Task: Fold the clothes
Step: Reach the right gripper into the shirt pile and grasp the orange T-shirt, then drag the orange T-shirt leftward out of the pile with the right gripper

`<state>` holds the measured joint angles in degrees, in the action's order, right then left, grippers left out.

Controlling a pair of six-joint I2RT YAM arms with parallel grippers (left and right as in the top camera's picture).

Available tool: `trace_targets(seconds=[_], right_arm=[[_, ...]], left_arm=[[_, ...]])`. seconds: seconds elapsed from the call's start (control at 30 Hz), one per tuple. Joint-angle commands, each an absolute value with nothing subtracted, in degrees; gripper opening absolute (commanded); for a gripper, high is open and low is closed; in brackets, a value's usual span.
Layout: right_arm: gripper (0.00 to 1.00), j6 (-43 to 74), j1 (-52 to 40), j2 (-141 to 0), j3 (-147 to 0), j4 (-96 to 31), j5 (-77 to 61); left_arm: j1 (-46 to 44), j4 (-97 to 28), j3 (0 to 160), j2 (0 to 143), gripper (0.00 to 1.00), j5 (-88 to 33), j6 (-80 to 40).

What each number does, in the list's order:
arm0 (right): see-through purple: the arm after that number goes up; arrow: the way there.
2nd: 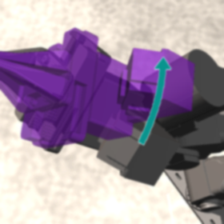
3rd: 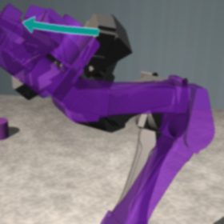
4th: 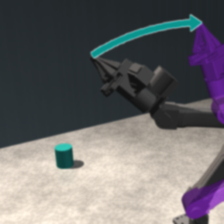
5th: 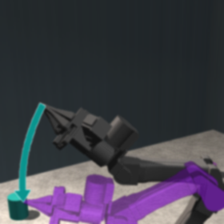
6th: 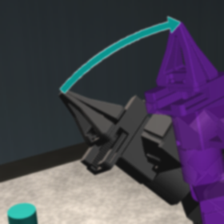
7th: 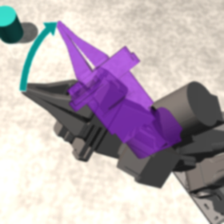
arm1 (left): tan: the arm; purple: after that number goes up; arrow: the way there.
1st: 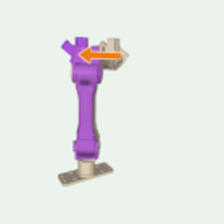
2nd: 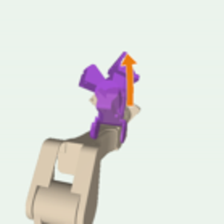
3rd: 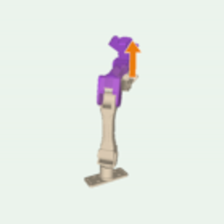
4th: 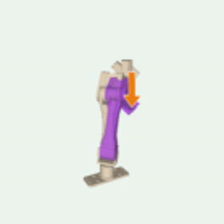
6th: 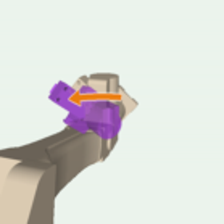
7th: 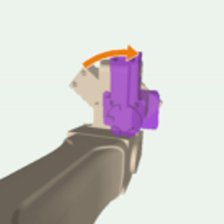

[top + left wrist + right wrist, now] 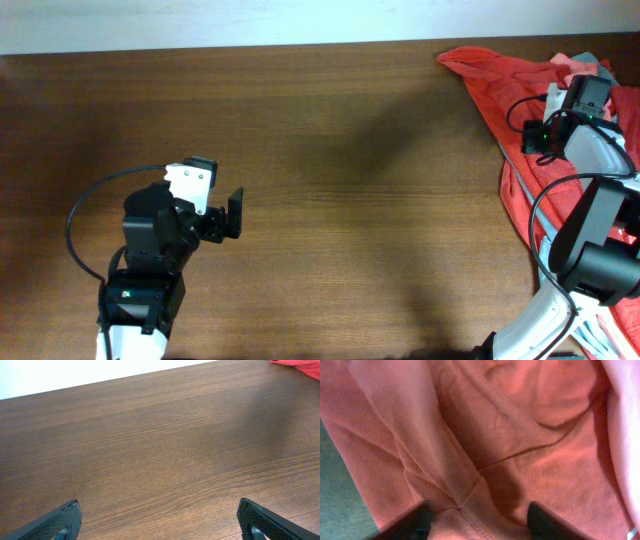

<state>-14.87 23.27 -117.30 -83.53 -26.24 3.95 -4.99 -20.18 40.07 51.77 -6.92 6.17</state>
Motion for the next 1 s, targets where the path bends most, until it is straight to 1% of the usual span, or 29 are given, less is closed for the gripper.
trace_targets(seconds=[0.0,0.03,0.17,0.3,0.47,0.7,0.77,0.87,0.97], right_arm=[[0.21,-14.76,23.7,-117.75,-84.51,-25.74,4.8],[0.04,-14.61,23.7,-117.67,-84.51,-25.93,4.8],[0.04,-14.55,23.44,-116.27,-84.51,-26.3,4.78],[0.04,-14.52,21.93,-111.68,-84.62,-26.76,4.4],[0.04,-14.59,15.27,-101.21,-84.66,-30.74,1.54],[0.04,-14.44,0.97,-91.13,-84.66,-41.43,1.76],[0.04,-14.04,-3.51,-90.15,-84.66,-43.9,1.72],[0.04,-12.6,-12.56,-90.02,-84.66,-46.61,1.76],[0.04,-10.9,-20.95,-90.76,-84.66,-46.0,1.76]], left_arm=[[-4.71,-20.01,41.41,51.81,0.99,-7.75,5.65],[-4.71,-20.01,41.41,51.79,0.99,-7.75,5.63],[-4.71,-20.01,41.41,51.81,0.99,-7.73,5.65],[-4.71,-19.99,41.41,51.79,0.99,-7.73,5.65],[-4.71,-19.44,41.41,51.81,0.99,-7.73,5.65],[-4.71,-18.74,41.41,51.81,0.99,-7.73,5.65],[-4.71,-18.74,41.41,51.81,0.99,-7.73,5.65],[-4.71,-18.72,41.41,51.81,0.99,-7.73,5.65],[-4.71,-18.74,41.41,51.81,0.99,-7.75,5.63]])
